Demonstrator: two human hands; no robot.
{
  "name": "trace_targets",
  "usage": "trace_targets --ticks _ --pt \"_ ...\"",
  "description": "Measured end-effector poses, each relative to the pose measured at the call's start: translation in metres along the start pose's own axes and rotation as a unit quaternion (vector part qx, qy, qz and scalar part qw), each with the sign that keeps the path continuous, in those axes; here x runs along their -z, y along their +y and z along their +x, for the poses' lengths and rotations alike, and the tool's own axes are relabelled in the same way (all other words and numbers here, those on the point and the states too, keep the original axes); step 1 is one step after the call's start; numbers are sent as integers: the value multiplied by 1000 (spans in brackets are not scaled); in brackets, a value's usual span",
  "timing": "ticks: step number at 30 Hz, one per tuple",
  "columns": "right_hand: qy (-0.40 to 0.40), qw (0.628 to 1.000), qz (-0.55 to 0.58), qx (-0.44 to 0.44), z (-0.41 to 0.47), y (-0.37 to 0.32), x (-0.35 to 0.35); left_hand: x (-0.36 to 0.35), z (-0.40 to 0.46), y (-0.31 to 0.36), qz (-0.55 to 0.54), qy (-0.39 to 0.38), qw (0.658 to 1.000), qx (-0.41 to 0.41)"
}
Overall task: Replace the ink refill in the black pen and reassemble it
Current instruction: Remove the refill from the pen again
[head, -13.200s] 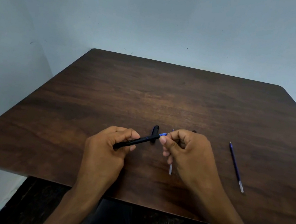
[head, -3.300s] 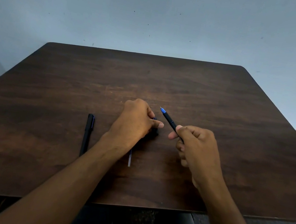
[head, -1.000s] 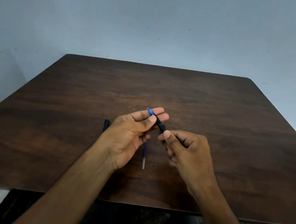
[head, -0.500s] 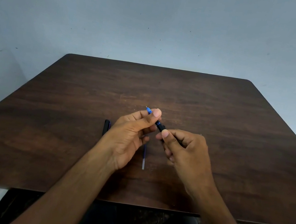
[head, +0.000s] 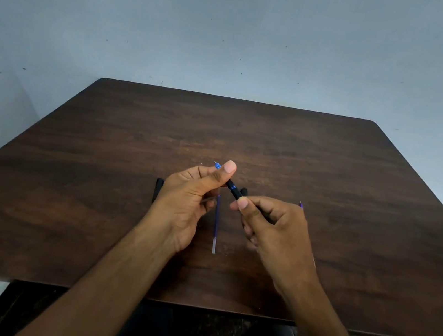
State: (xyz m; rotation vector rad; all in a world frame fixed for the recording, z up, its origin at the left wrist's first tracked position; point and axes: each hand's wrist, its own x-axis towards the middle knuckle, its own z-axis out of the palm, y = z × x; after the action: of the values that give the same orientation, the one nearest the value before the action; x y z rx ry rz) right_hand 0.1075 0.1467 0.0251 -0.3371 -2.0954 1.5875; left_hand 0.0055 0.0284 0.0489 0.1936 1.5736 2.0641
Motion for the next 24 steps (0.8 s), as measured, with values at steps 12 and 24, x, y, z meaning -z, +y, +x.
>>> trace_targets --ticks 12,24 --pt "11 1000 9 -2 2 2 4 7 -6 1 21 -104 994 -13" --pt "4 1000 7 2 0 0 1 -2 0 0 3 -20 1000 3"
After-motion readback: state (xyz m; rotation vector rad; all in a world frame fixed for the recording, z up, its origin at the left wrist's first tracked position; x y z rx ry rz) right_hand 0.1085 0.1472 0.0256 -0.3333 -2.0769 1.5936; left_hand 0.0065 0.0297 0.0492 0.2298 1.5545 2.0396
